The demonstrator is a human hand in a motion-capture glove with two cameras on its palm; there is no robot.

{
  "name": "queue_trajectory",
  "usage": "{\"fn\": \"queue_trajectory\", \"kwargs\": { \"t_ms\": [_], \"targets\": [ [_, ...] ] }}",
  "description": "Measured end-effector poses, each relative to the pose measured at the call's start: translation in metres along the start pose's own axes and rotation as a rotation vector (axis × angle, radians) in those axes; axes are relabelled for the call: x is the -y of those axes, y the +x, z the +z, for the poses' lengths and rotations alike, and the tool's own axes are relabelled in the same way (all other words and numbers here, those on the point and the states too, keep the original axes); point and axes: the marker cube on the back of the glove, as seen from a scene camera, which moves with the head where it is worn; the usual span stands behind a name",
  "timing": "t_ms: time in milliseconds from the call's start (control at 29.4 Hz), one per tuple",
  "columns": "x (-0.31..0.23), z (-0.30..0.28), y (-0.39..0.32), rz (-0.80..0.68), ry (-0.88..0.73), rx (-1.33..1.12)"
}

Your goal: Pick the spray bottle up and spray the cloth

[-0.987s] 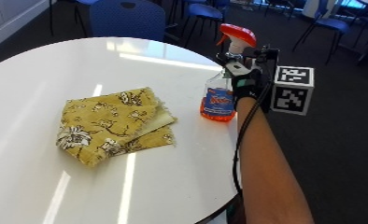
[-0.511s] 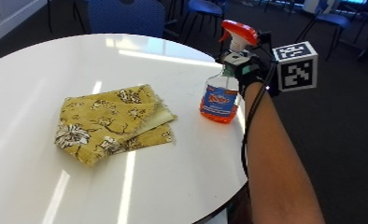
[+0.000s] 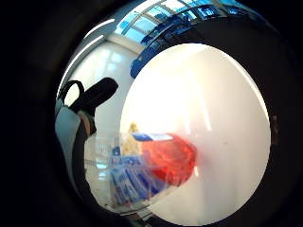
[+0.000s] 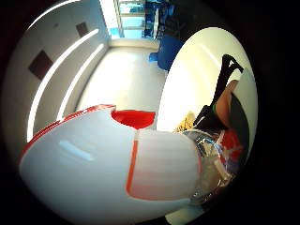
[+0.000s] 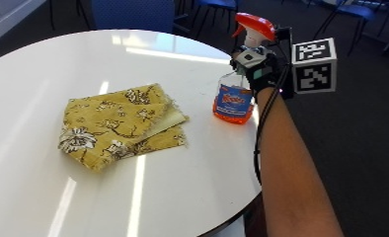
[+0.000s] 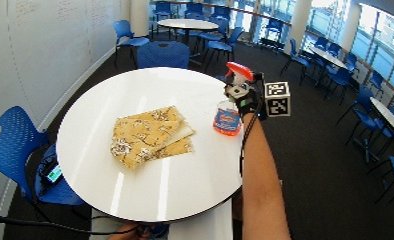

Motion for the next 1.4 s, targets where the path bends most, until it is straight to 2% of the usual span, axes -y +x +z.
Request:
{"fn": "queue_trajectory", "kwargs": {
  "t_ms": [272, 409, 579, 817, 1396],
  "targets": [
    [-0.005, 0.007, 0.009, 0.005, -0.017, 0.013],
    [-0.008, 0.009, 0.007, -0.030, -0.030, -0.061],
    [-0.012, 0.011, -0.022, -0.181, -0.073, -0.307],
    [-0.028, 0.024, -0.066, -0.470, -0.192, -0.776],
    [-0.064, 0.089, -0.116, -0.691, -0.266, -1.220]
  ]
}}
